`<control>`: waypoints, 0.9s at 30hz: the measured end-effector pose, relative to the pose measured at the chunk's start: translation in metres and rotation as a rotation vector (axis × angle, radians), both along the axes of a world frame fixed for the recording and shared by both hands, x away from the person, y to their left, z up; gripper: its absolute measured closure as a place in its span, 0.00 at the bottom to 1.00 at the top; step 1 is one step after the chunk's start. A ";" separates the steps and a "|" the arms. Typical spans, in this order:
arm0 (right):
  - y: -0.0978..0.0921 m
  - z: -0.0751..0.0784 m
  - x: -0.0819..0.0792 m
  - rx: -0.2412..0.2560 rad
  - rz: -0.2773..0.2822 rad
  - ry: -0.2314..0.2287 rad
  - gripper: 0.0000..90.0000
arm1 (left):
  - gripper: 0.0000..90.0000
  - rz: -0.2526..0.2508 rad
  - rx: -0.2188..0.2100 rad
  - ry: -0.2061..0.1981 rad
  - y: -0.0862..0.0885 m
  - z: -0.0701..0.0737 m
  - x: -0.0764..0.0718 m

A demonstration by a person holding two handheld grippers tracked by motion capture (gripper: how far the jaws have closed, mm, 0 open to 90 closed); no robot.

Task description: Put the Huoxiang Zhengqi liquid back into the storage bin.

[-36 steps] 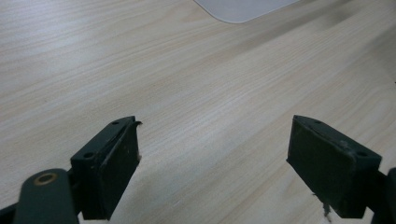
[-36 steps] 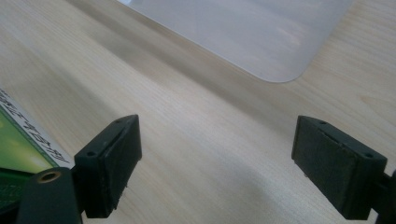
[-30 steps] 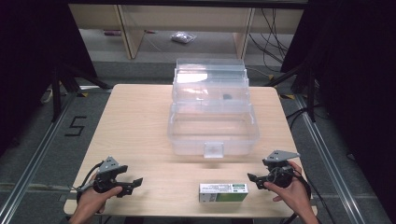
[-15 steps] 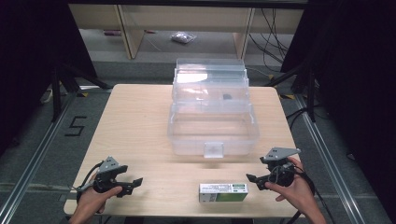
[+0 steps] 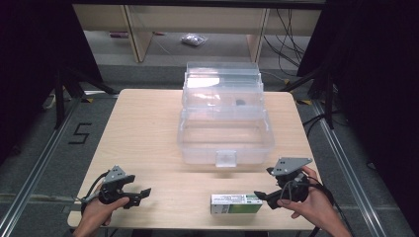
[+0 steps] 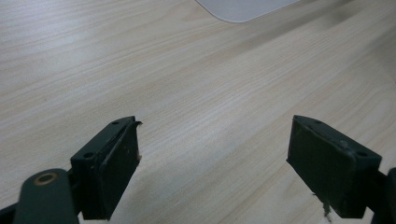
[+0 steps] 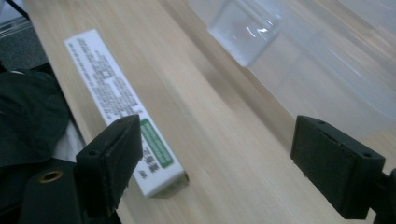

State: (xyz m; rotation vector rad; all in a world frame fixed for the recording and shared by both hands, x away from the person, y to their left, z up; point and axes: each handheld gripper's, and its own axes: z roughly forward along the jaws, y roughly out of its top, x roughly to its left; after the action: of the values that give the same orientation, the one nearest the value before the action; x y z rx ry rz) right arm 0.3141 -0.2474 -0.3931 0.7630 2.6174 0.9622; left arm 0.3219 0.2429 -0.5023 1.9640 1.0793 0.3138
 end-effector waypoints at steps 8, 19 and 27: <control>0.019 -0.002 -0.007 -0.010 0.074 0.040 0.19 | 0.18 0.000 -0.001 -0.001 0.000 0.000 0.000; 0.042 -0.012 -0.010 -0.100 0.140 0.092 0.19 | 0.18 -0.002 0.000 -0.001 0.000 0.000 0.000; 0.060 -0.017 -0.005 -0.169 0.209 0.100 0.20 | 0.18 0.001 0.000 -0.003 0.000 0.000 0.000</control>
State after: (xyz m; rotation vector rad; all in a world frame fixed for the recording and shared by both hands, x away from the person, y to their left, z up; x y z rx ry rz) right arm 0.3087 -0.1874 -0.4105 0.5171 2.8658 0.7574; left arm 0.3219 0.2430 -0.5022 1.9622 1.0784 0.3165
